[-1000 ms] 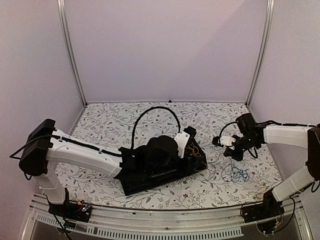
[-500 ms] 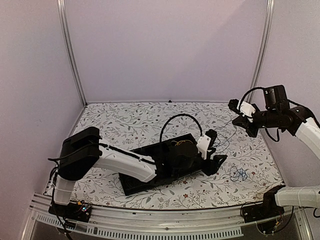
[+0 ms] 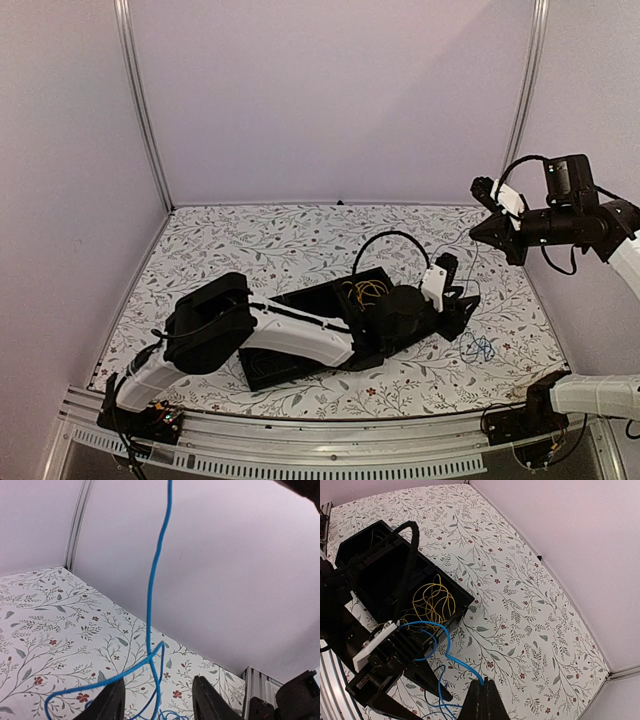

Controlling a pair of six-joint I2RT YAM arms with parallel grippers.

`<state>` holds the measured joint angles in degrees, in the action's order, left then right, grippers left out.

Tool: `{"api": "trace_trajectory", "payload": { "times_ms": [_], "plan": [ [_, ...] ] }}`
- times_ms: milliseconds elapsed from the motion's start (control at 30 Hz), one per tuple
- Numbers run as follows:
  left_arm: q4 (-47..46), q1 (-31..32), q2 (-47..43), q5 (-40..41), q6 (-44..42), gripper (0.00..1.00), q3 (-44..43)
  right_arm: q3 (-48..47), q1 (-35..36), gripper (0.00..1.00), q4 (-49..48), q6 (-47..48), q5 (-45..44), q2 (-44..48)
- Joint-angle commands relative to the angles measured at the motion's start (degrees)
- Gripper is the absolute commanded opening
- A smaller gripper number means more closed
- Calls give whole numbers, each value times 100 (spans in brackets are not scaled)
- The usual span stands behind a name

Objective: Untangle the cables

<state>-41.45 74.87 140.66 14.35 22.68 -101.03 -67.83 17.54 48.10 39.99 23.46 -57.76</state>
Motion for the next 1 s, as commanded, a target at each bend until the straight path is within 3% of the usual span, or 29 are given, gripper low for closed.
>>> {"api": "trace_trajectory", "payload": {
  "times_ms": [0, 133, 367, 800, 933, 967],
  "plan": [
    [-578, -21, -227, -39, 17, 43, 576, -123, -37, 0, 89, -209, 292, 127],
    [-1075, -36, -512, 64, -33, 23, 1339, -134, -32, 0, 17, -291, 390, 159],
    [-1540, -50, -778, 131, 62, 0, 2033, -120, -38, 0, -45, -341, 367, 159],
    [-2260, -45, -1542, 338, -53, 0, 3110, -10, -72, 0, -173, -407, 39, 273],
    [-1659, -101, -1601, 724, 89, 0, 2960, -38, -82, 0, -182, -460, 171, 248],
    [-1524, -121, -1580, 776, 155, 6, 2889, -56, -83, 0, -168, -471, 208, 241]
  ]
}}
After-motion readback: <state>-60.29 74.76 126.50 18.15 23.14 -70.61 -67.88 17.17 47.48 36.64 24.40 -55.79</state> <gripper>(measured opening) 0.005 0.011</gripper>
